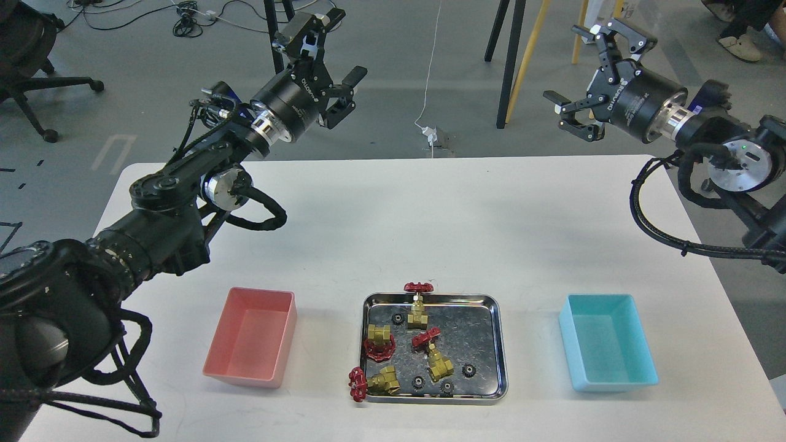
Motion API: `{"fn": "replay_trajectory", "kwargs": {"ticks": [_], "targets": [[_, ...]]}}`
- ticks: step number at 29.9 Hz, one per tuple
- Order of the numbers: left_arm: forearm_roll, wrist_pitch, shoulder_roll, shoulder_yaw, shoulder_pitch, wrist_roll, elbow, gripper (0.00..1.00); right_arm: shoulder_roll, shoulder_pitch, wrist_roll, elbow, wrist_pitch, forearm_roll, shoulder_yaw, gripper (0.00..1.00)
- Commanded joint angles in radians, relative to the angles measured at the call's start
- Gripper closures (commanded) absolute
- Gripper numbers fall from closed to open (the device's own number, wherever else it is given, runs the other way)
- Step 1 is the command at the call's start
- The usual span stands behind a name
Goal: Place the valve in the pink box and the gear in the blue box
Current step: 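Move the left gripper down toward the metal tray of valves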
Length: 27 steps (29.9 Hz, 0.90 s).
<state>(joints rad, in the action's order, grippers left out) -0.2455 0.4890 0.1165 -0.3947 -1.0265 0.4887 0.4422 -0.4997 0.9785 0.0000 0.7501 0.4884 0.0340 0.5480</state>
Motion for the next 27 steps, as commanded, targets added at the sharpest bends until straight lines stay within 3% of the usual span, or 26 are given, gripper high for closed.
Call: {"fn": "replay_trajectory", "kwargs": {"ticks": [1, 8, 11, 15, 20, 27], "targets": [[0.008, 0.000, 0.006, 0.001, 0.003, 0.000, -0.002, 0.00, 0.026, -0.021, 0.000, -0.011, 0.000, 0.001, 0.026, 0.01], [0.043, 0.000, 0.071, -0.042, -0.006, 0.000, -0.028, 0.00, 0.033, -0.001, -0.006, -0.037, 0.000, 0.027, 0.113, 0.01], [0.061, 0.000, 0.042, -0.090, -0.012, 0.000, -0.004, 0.00, 0.033, 0.029, -0.014, -0.067, 0.000, 0.069, 0.139, 0.01], [0.051, 0.000, 0.029, -0.127, -0.006, 0.000, 0.195, 0.00, 0.030, 0.046, -0.021, -0.066, 0.000, 0.087, 0.133, 0.01], [-0.214, 0.000, 0.139, -0.080, -0.038, 0.000, 0.542, 0.00, -0.016, 0.042, -0.028, -0.055, 0.000, 0.089, 0.141, 0.01], [-0.281, -0.260, 0.215, 0.679, -0.427, 0.000, 0.737, 0.00, -0.132, 0.002, -0.055, -0.054, 0.000, 0.090, 0.135, 0.01]]}}
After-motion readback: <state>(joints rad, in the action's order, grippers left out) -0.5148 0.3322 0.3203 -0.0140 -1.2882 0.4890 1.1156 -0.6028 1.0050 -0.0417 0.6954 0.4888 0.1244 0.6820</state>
